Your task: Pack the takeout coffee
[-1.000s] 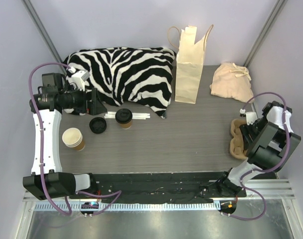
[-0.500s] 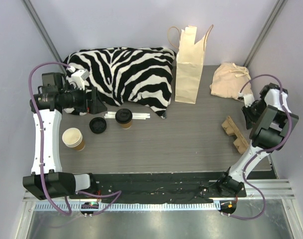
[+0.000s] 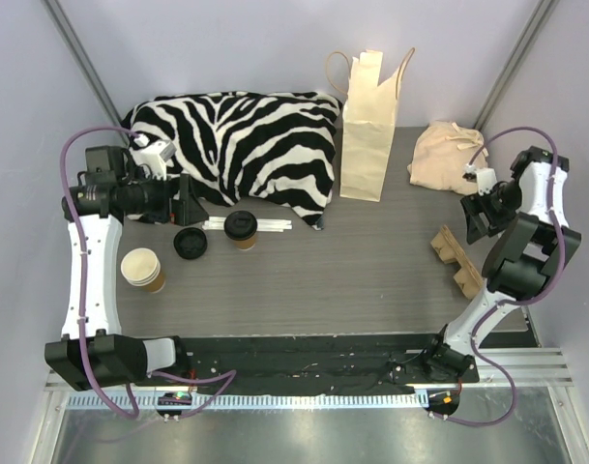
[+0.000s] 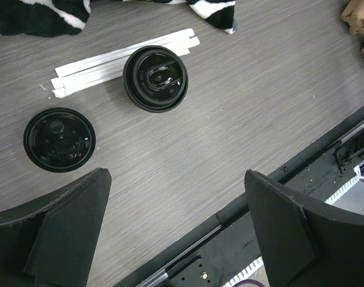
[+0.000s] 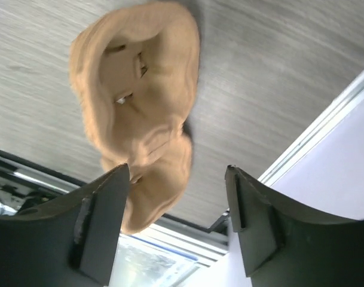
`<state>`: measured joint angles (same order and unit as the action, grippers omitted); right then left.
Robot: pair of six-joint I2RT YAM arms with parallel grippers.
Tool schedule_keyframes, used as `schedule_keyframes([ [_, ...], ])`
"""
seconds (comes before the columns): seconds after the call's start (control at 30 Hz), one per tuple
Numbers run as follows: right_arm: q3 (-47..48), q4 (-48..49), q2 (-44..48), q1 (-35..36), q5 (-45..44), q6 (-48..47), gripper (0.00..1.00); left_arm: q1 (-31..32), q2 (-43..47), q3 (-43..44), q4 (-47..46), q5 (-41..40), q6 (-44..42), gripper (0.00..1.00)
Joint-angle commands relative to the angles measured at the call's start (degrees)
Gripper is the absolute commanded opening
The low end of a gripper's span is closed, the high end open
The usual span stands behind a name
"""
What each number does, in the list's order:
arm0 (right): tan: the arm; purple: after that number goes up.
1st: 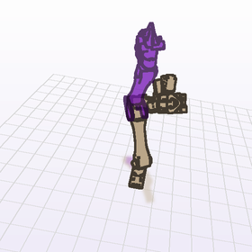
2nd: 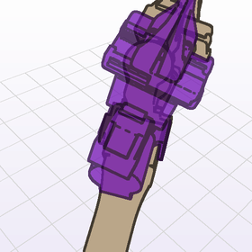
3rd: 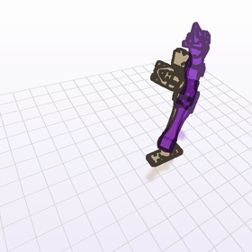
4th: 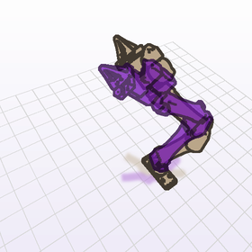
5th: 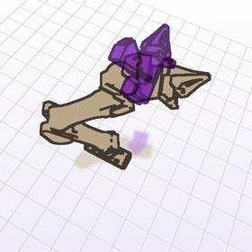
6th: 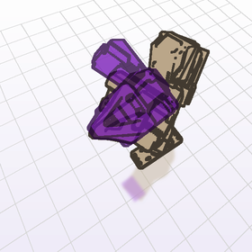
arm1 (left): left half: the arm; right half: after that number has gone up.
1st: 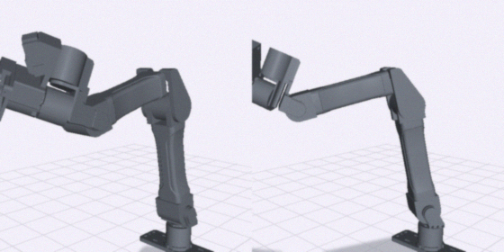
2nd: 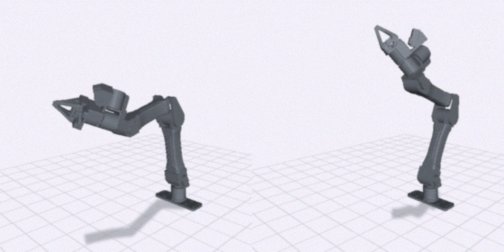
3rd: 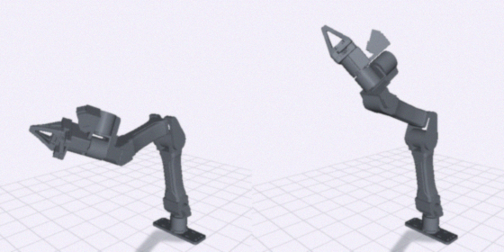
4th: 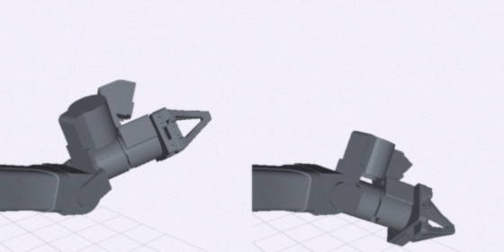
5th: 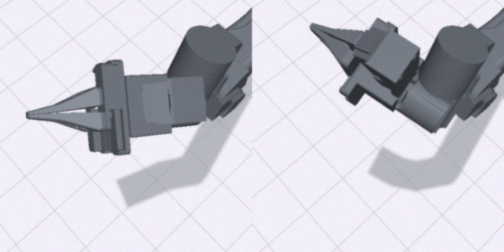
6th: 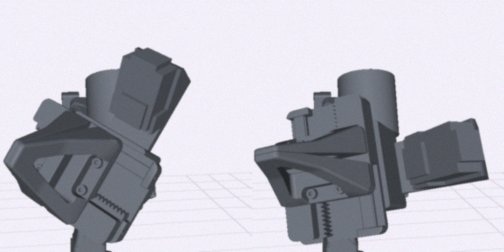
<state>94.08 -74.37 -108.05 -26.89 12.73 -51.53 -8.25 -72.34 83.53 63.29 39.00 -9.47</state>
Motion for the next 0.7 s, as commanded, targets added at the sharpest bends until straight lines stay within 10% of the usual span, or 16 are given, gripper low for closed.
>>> schedule_keyframes([
  [0.0,-2.8,-10.6,6.9,-0.5,5.4,2.4,0.75,0.3,1.8,-0.8,-2.3,-0.1,-0.5,0.99],
  [0.3,-15.4,-8.8,6.9,0.2,9.8,3.6,0.76,0.2,3.5,-3.5,-3.9,-0.6,-0.7,1.00],
  [0.67,-22.4,1.2,14.1,5.7,9.8,9.6,0.08,0.2,4.6,-5.5,-5.2,0.3,0.4,1.00],
])
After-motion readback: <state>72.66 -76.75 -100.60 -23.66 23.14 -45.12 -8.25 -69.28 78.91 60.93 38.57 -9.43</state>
